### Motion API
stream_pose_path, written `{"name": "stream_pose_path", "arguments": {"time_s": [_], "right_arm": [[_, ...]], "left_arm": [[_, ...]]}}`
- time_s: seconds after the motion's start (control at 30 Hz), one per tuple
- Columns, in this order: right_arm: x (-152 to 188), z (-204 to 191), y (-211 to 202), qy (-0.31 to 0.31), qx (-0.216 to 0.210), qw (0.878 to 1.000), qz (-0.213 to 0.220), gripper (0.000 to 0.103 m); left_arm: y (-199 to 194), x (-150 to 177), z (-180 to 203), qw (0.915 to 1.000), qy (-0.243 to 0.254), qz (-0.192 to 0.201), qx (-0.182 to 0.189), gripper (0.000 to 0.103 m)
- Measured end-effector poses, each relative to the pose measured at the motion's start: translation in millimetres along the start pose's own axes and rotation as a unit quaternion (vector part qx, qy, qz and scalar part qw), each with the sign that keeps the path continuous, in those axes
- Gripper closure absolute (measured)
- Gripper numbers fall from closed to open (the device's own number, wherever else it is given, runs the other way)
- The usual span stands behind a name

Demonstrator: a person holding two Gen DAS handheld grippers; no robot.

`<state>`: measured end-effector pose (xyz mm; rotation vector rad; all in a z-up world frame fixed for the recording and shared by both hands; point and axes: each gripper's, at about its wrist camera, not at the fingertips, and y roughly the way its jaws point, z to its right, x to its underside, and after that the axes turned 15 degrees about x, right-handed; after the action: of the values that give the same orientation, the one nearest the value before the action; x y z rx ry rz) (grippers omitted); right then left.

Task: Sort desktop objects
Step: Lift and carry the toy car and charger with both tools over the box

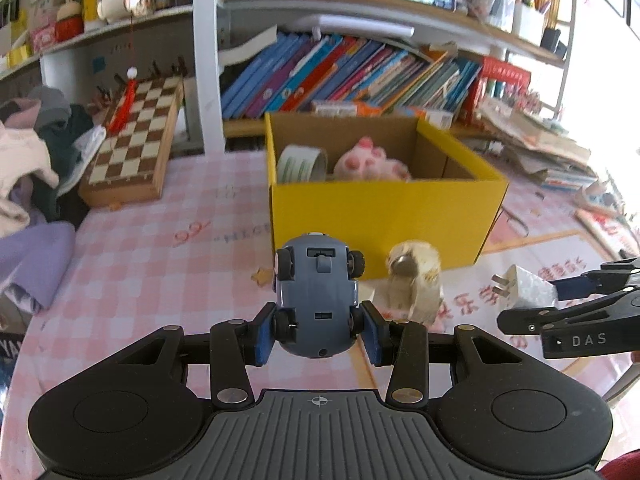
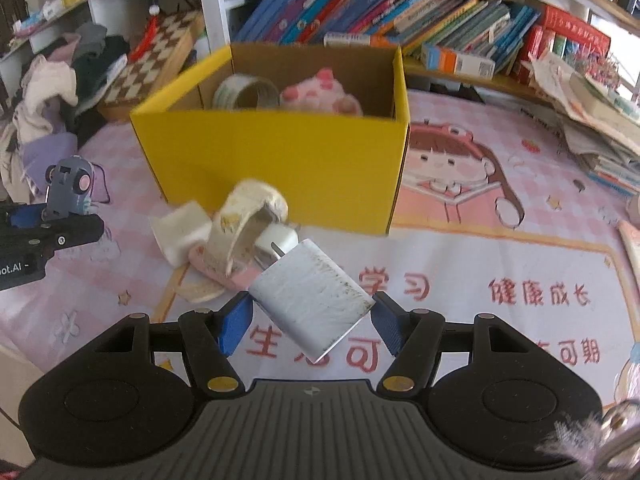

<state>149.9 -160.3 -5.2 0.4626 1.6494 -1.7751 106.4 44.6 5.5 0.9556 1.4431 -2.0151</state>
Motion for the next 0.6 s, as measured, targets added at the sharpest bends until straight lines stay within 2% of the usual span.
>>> {"name": "stream_pose_path", "arguments": {"time_s": [0.33,0.6], "right_arm": [[-33,5,-25,0.010,-0.019,0.998,0.055,0.040],[-79,11,-28,-0.001,-0.031,0.994,0.104,0.040]], "left_arm": [[-8,-29,11,0.9986,0.029,0.039,0.023,0.061],[-1,-62,12,0.9963,0.049,0.066,0.024,0.061]]}}
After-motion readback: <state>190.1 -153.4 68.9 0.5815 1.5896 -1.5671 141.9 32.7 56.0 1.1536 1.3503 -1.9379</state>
